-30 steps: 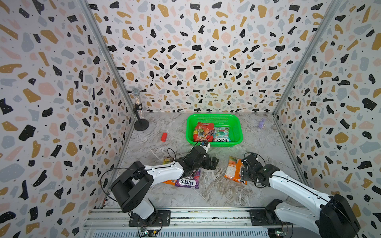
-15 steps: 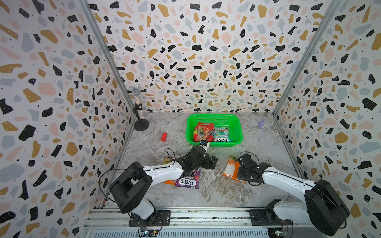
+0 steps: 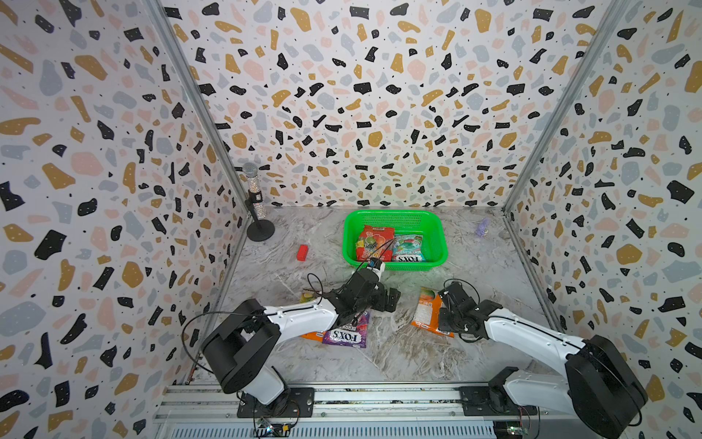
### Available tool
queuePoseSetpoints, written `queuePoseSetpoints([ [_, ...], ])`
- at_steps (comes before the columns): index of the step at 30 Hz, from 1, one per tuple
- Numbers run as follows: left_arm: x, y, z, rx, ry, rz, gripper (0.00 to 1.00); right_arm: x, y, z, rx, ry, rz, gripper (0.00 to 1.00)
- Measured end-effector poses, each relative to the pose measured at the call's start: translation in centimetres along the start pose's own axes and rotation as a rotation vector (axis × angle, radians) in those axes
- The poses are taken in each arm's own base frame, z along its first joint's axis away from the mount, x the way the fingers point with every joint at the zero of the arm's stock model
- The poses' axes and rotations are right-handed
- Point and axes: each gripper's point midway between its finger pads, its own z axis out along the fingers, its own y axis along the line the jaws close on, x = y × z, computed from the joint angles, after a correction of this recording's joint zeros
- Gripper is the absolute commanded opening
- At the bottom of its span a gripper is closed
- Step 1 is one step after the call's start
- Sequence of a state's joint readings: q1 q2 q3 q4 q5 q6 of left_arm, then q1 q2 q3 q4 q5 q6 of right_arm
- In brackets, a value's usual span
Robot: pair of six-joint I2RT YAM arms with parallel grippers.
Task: Put the candies in the basket
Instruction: Pick up the candy at the center of the board.
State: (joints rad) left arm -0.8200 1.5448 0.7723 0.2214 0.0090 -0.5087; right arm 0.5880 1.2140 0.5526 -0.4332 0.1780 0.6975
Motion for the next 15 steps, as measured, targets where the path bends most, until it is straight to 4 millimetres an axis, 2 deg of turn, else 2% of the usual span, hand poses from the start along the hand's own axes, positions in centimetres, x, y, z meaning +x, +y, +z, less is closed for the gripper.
queuePoseSetpoints([
  [6,-0.3,1.6,-0.6,-0.090,-0.021,-0.019,1.00,-0.6,0.4,-1.2,-0.041,-0.039,-0.025,0.00],
  [15,-3.1,6.1,-4.4,-0.328,-0.157,-0.114,1.00,-1.5,0.9,-2.9,-0.090,-0.102,-0.062,0.00],
])
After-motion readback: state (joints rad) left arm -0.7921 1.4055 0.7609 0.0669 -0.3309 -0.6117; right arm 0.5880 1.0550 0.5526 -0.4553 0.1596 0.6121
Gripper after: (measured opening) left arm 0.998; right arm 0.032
